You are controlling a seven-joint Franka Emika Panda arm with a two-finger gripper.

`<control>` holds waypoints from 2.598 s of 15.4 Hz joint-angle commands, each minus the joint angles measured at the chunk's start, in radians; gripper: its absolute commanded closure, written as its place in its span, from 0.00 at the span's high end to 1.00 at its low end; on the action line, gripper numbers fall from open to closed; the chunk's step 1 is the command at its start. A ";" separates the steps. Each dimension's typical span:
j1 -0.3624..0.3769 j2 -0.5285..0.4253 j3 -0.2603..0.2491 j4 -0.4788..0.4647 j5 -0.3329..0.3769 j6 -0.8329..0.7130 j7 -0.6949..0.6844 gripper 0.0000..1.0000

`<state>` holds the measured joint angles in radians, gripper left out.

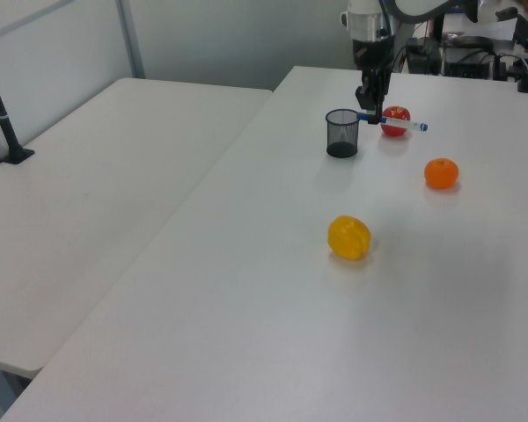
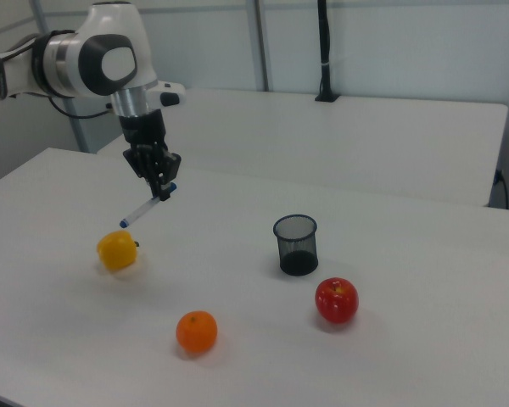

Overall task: Place marker
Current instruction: 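Carry the marker over to the black mesh pen cup, then lower the marker into the pen cup and open the gripper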

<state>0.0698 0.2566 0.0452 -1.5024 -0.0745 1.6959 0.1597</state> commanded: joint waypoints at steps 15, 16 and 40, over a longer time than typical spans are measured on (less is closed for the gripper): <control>-0.137 0.067 -0.142 0.001 -0.004 0.540 -0.183 0.15; -0.140 0.076 -0.142 -0.002 -0.007 0.600 -0.149 0.15; -0.151 0.225 -0.145 -0.119 -0.021 1.064 -0.045 0.28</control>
<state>-0.0868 0.4989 -0.0921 -1.5860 -0.0746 2.7323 0.0879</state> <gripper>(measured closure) 0.789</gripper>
